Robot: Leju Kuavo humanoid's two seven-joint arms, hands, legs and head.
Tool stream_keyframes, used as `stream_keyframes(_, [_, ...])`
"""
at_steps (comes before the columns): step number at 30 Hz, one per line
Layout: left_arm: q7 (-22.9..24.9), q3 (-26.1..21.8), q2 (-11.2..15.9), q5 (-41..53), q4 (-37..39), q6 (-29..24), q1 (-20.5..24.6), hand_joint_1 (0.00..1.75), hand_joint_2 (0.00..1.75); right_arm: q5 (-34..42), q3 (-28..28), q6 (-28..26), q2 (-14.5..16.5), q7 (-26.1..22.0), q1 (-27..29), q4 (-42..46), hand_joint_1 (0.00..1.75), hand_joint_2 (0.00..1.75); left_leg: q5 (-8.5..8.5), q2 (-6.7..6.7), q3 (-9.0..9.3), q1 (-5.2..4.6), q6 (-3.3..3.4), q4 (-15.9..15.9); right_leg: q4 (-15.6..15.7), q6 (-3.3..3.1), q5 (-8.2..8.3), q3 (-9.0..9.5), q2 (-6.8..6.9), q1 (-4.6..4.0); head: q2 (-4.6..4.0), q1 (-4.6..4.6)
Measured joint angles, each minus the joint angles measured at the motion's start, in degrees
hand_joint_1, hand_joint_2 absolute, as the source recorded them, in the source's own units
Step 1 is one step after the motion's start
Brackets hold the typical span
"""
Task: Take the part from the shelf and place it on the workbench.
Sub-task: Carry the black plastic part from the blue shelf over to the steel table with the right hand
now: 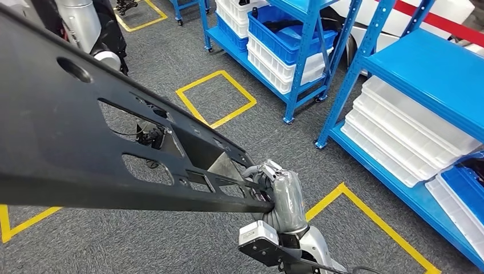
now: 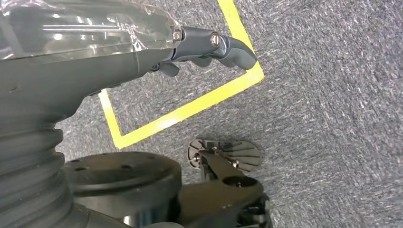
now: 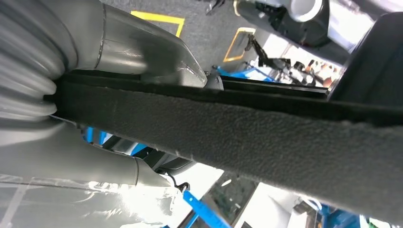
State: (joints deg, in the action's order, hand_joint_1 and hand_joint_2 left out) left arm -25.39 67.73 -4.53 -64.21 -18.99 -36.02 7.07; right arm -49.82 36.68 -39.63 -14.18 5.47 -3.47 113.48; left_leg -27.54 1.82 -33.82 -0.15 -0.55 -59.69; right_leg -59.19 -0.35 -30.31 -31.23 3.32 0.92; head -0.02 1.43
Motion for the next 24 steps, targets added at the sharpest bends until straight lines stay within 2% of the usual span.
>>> stream_keyframes(1, [0.0, 0.0, 0.0, -0.02, 0.0, -0.01, -0.04, 0.0, 1.75, 0.04, 0.01, 0.0, 0.01, -0.02, -0.02, 0.0, 1.75, 1.75, -0.11, 0.14, 0.1, -0.22, 0.24, 0.61, 0.1, 0.24, -0.05, 0.07, 0.23, -0.04, 0.0, -0.01])
stream_keyframes(3, [-0.01, 0.0, 0.0, -0.05, 0.01, -0.1, -0.18, 0.0, 1.75, 0.19, 0.03, 0.0, 0.01, -0.03, -0.05, 0.0, 1.75, 1.75, 0.19, -0.6, 0.12, -0.19, 0.79, 1.14, 0.37, 0.82, -0.17, 0.37, 0.57, 0.0, 0.0, -0.04])
stream_keyframes(5, [-0.02, 0.0, -0.01, -0.06, 0.01, -0.18, -0.19, 0.0, 1.75, 0.35, 0.05, 0.0, 0.0, -0.04, -0.12, -0.02, 1.75, 1.75, 0.62, -1.21, 0.56, 0.1, 1.51, 2.06, -1.17, 1.28, -1.54, -0.02, -0.55, 0.06, 0.0, -0.23])
stream_keyframes(6, [-0.02, 0.0, -0.01, -0.03, 0.0, -0.17, -0.16, 0.0, 1.75, 0.43, 0.06, 0.0, -0.01, -0.08, -0.15, -0.04, 1.75, 1.75, 0.79, -1.49, 0.77, 0.24, 1.82, 2.4, -3.67, 1.38, -3.07, -1.12, -1.48, 0.1, 0.0, -0.4])
stream_keyframes(8, [0.02, 0.0, -0.01, -0.01, 0.0, -0.1, -0.13, 0.0, 1.75, 0.55, 0.1, 0.0, -0.01, -0.16, -0.13, -0.09, 1.75, 1.75, 0.79, -2.1, 0.81, 0.14, 2.21, 2.42, -11.12, 1.48, -6.43, -4.87, -2.77, 0.07, 0.0, -0.73])
stream_keyframes(9, [0.04, 0.0, -0.01, 0.0, 0.0, -0.06, -0.15, 0.0, 1.75, 0.6, 0.12, 0.0, -0.02, -0.2, -0.07, -0.15, 1.75, 1.75, 0.73, -2.5, 0.8, 0.09, 2.27, 2.32, -14.12, 1.54, -7.22, -6.5, -2.96, 0.06, 0.0, -0.84])
stream_keyframes(10, [0.07, 0.0, 0.0, -0.01, 0.01, -0.03, -0.17, 0.0, 1.75, 0.62, 0.14, 0.0, -0.03, -0.22, -0.02, -0.23, 1.75, 1.75, 0.65, -2.94, 0.8, 0.07, 2.29, 2.18, -15.25, 1.59, -6.85, -7.27, -3.03, 0.07, 0.0, -0.9])
stream_keyframes(11, [0.09, 0.0, 0.0, -0.01, 0.01, 0.01, -0.17, 0.0, 1.75, 0.63, 0.16, 0.0, -0.04, -0.24, 0.0, -0.31, 1.75, 1.75, 0.55, -3.41, 0.8, 0.08, 2.26, 2.01, -14.12, 1.59, -5.39, -6.99, -3.08, 0.1, 0.0, -0.94])
stream_keyframes(13, [0.1, -0.01, 0.0, -0.01, 0.01, 0.02, -0.16, 0.0, 1.75, 0.64, 0.2, 0.0, -0.05, -0.27, -0.03, -0.4, 1.75, 1.75, 0.23, -4.37, 0.75, 0.15, 1.93, 1.5, -7.12, 1.47, -1.3, -4.04, -3.84, 0.25, 0.0, -1.05])
stream_keyframes(15, [0.1, -0.01, 0.01, -0.01, 0.01, 0.02, -0.15, 0.0, 1.75, 0.65, 0.23, 0.0, -0.04, -0.3, -0.09, -0.44, 1.75, 1.75, -0.16, -5.14, 0.41, 0.05, 1.34, 0.71, -1.72, 1.13, 0.65, -1.85, -4.83, 0.31, 0.0, -1.09])
stream_keyframes(16, [0.1, -0.02, 0.01, -0.01, 0.02, 0.02, -0.16, 0.0, 1.75, 0.66, 0.24, 0.0, -0.03, -0.3, -0.1, -0.47, 1.75, 1.75, -0.25, -5.39, 0.22, 0.02, 1.04, 0.49, -0.93, 0.9, 0.63, -1.6, -5.08, 0.23, 0.0, -1.07])
stream_keyframes(18, [0.1, -0.02, 0.03, -0.01, 0.02, 0.02, -0.19, 0.0, 1.75, 0.67, 0.26, 0.0, -0.01, -0.37, -0.12, -0.49, 1.75, 1.75, -0.3, -5.72, 0.07, 0.09, 0.53, 0.35, -0.8, 0.34, 0.81, -1.67, -4.52, 0.1, 0.0, -0.97])
stream_keyframes(20, [0.01, -0.02, 0.06, -0.05, 0.02, -0.05, -0.18, 0.0, 1.75, 0.64, 0.26, 0.0, 0.01, -0.49, -0.14, -0.49, 1.75, 1.75, -1.44, -4.9, -0.46, 0.12, -0.08, -1.37, -0.56, -0.17, 0.98, -1.47, -3.84, 0.19, 0.0, -0.68])
stream_keyframes(22, [-0.1, -0.02, 0.08, -0.08, 0.02, -0.15, -0.18, 0.0, 1.75, 0.6, 0.26, 0.0, 0.02, -0.59, -0.07, -0.5, 1.75, 1.75, -4.51, -3.42, -2.89, 0.18, -0.72, -7.01, -0.45, -0.54, 0.96, -1.31, -3.03, 0.23, 0.0, -0.23])
stream_keyframes(24, [-0.13, -0.02, 0.08, -0.06, 0.02, -0.15, -0.24, 0.0, 1.75, 0.55, 0.26, 0.0, 0.02, -0.63, 0.11, -0.5, 1.75, 1.75, -7.2, -2.76, -6.28, 0.39, -1.11, -13.79, -0.46, -0.76, 0.82, -1.26, -2.15, 0.13, 0.0, -0.03])
